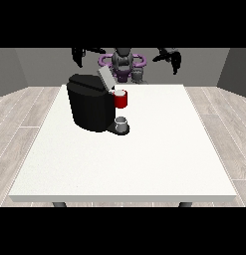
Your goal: Insert the coffee pod into the coffee machine and close the lid
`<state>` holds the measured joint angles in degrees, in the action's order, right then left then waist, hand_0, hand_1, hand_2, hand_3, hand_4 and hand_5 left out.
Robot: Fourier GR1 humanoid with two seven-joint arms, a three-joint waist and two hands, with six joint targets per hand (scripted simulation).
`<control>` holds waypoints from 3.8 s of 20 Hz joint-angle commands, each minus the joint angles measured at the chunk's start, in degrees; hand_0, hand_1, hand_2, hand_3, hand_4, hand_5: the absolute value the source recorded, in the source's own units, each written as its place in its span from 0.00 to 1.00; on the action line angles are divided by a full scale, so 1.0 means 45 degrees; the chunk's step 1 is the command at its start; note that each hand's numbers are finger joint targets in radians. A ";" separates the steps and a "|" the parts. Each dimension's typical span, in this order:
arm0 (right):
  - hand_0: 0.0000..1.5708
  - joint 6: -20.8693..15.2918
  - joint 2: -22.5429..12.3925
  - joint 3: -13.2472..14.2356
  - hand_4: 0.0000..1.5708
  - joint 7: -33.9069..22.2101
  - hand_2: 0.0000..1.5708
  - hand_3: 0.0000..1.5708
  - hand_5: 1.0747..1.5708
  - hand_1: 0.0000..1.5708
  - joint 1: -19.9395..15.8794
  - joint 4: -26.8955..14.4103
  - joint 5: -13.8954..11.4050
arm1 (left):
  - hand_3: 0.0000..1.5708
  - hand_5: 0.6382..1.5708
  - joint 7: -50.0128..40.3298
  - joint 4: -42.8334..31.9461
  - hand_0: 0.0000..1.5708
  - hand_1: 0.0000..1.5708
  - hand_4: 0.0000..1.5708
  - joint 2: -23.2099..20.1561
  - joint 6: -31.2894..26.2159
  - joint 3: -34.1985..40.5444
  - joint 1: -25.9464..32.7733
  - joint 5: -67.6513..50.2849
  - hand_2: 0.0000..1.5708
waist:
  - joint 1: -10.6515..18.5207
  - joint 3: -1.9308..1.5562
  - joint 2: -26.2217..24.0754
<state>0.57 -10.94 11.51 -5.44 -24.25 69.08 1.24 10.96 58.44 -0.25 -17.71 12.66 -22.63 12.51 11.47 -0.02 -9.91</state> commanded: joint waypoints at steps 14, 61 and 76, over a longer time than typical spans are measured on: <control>0.00 -0.0316 0.0502 -0.0403 0.00 0.0150 0.00 0.00 1.00 0.00 -0.2635 -0.2064 0.0219 | 0.00 1.00 -0.2086 0.4607 0.00 0.00 0.23 0.0002 0.0718 -0.1097 0.0993 -0.1249 0.00 | -0.0153 0.0001 0.2098; 0.00 -0.1217 -0.0018 -0.2514 0.00 -0.1351 0.00 0.00 1.00 0.00 -0.9392 -0.2774 -0.2987 | 0.00 1.00 -0.0826 0.5115 0.00 0.00 0.25 -0.1337 -0.0059 -0.1470 0.0294 -0.1826 0.00 | 0.2409 0.0010 0.5275; 0.00 -0.1977 0.0520 -0.1826 0.00 -0.0544 0.00 0.00 1.00 0.00 -1.1471 -0.4754 -0.3254 | 0.00 1.00 -0.0742 0.5283 0.00 0.00 0.21 -0.1311 -0.0166 -0.1589 -0.0144 -0.2096 0.00 | 0.3159 0.0009 0.6391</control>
<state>-6.17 -9.84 2.13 -9.22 -74.45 49.91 -13.35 8.06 81.23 -6.87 -18.46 6.77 -22.92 2.82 24.30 0.03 17.33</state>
